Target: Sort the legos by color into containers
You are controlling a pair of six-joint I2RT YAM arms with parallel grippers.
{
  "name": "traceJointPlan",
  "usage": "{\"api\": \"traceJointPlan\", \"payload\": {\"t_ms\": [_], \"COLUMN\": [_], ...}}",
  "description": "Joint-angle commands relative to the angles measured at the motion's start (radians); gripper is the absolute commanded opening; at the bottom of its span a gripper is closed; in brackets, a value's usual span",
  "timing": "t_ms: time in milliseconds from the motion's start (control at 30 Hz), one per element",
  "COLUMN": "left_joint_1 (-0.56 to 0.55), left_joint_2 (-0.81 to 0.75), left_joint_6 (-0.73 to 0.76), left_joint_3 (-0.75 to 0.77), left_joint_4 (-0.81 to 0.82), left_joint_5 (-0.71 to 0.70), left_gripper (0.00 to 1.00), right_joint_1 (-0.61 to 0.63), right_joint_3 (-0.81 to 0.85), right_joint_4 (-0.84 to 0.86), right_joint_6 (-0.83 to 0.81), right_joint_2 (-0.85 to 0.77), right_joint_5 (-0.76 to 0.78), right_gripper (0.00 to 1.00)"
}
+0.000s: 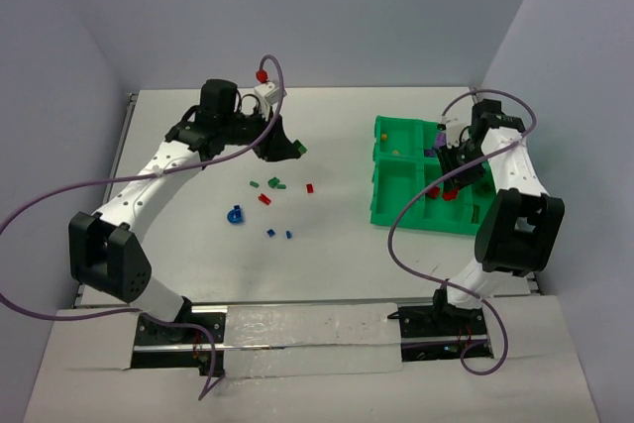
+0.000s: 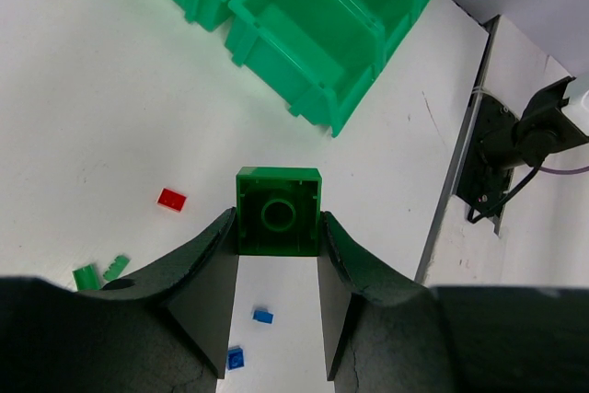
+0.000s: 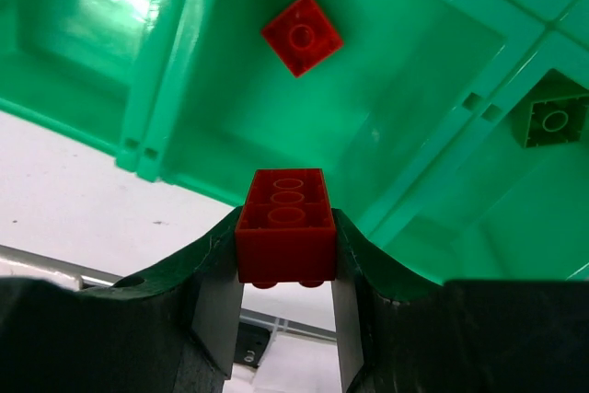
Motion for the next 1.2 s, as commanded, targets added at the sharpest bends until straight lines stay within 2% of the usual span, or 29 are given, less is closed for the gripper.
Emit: {"api": "traceJointPlan", "payload": {"t_ms": [0, 33, 133, 300, 333, 400, 500, 667, 733, 800, 900, 1033, 1167], "left_joint_1": [-0.012, -0.013, -0.018, -0.028, -0.028, -0.031, -0.031, -0.042, -0.063, -0.091, -0.135, -0.226, -0.277], "left_joint_2": [0.011, 0.015, 0.02, 0.019, 0.019, 0.013, -0.02, -0.067, -0.088, -0.105, -0.125, -0.154, -0.157], "left_joint_6": [0.017, 0.017, 0.017, 0.056, 0.057, 0.063, 0.083, 0.132, 0.183, 0.236, 0.296, 0.397, 0.424], "left_joint_3": [0.056, 0.057, 0.06, 0.057, 0.057, 0.055, 0.026, -0.012, -0.028, -0.037, -0.051, -0.086, -0.1], "left_joint_4": [-0.004, -0.006, -0.006, -0.015, -0.017, -0.024, -0.015, -0.007, -0.013, -0.024, -0.03, -0.032, -0.032], "left_joint_5": [-0.017, -0.016, -0.016, -0.014, -0.011, -0.009, -0.012, -0.038, -0.078, -0.122, -0.19, -0.326, -0.366], "left_gripper": [0.0, 0.0, 0.0, 0.0, 0.0, 0.0, 0.0, 0.0, 0.0, 0.0, 0.0, 0.0, 0.0], "right_joint_1": [0.02, 0.028, 0.048, 0.078, 0.082, 0.089, 0.091, 0.1, 0.12, 0.173, 0.287, 0.404, 0.498], "right_joint_3": [0.047, 0.045, 0.047, 0.056, 0.063, 0.087, 0.208, 0.286, 0.28, 0.254, 0.217, 0.191, 0.22], "right_joint_4": [-0.001, 0.0, -0.005, -0.006, -0.006, -0.016, -0.035, -0.016, 0.044, 0.109, 0.166, 0.245, 0.244], "right_joint_6": [0.007, 0.007, 0.009, 0.021, 0.025, 0.036, 0.096, 0.252, 0.342, 0.438, 0.522, 0.594, 0.607], "right_joint_2": [0.022, 0.029, 0.041, 0.033, 0.028, 0.021, -0.001, -0.037, -0.03, -0.01, 0.012, 0.04, 0.089], "right_joint_5": [0.059, 0.067, 0.081, 0.101, 0.1, 0.095, -0.02, -0.449, -0.73, -0.869, -0.946, -0.974, -1.001], "right_gripper": [0.06, 0.14, 0.55, 0.92, 0.95, 0.96, 0.97, 0.97, 0.95, 0.93, 0.92, 0.92, 0.93]}}
